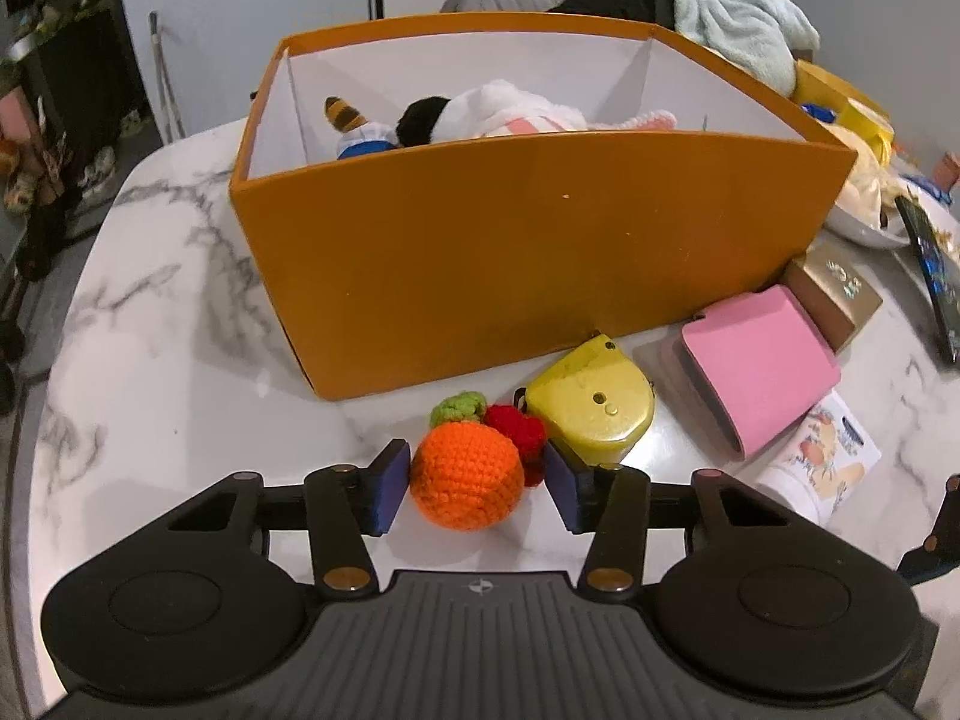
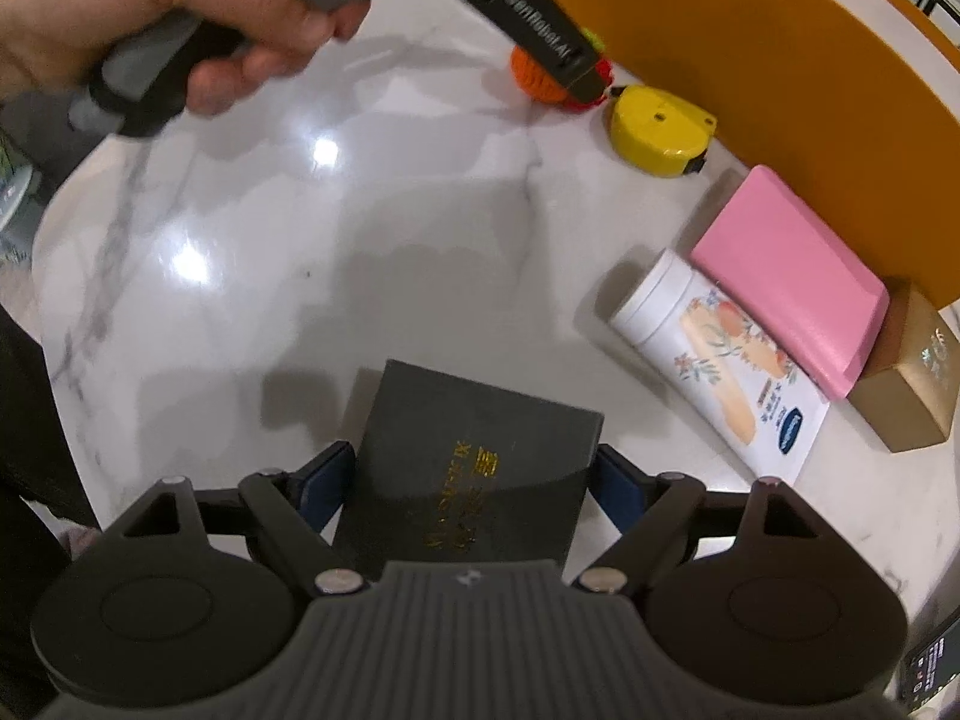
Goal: Organize objects
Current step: 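Move the left gripper to the orange knitted fruit while the right approaches the black card box, then grasp the orange knitted fruit with the left gripper while the right grasps the black card box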
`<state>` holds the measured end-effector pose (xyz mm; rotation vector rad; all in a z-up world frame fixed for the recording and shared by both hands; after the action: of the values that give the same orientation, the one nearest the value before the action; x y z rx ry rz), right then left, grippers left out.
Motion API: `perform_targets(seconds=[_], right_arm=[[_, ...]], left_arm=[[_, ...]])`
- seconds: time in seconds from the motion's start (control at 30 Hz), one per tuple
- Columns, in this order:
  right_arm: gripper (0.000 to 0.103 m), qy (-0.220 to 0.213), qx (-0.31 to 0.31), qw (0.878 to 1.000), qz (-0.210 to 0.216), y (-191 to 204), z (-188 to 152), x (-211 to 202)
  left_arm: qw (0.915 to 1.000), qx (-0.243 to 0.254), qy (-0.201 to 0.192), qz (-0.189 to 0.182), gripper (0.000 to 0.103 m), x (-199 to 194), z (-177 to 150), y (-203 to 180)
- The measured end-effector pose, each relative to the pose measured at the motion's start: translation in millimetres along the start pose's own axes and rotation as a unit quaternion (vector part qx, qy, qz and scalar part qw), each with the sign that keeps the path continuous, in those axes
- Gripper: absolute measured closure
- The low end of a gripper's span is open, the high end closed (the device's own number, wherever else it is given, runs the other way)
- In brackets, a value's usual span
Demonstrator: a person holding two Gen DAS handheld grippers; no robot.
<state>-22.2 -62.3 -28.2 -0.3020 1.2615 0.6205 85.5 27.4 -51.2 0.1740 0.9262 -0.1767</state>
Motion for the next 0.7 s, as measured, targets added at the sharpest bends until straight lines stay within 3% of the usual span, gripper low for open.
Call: perform_targets(seconds=[0.13,0.7], right_arm=[[0.019,-0.003,0.001,1.0,-0.001,-1.7,0.1,-0.2],[0.023,-0.002,-0.005,1.0,-0.021,-28.3,-4.8,-7.3]], left_arm=[[0.9999,0.013,-0.001,0.002,0.056,-1.9,-1.0,-0.9],[0.9987,0.051,-0.003,0.004,0.056,-13.2,-18.6,7.5]])
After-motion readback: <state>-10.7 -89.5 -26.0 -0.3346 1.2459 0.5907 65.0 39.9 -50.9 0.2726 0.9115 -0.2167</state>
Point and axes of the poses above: each gripper's, at about its wrist camera, not at the fingertips, and x roughly the way its jaws point, y to its left, z to its top, the point moved 1 cm from there along x, roughly the way its jaws point, and after that the axes turned 6 degrees about z, right-handed, at the moved point
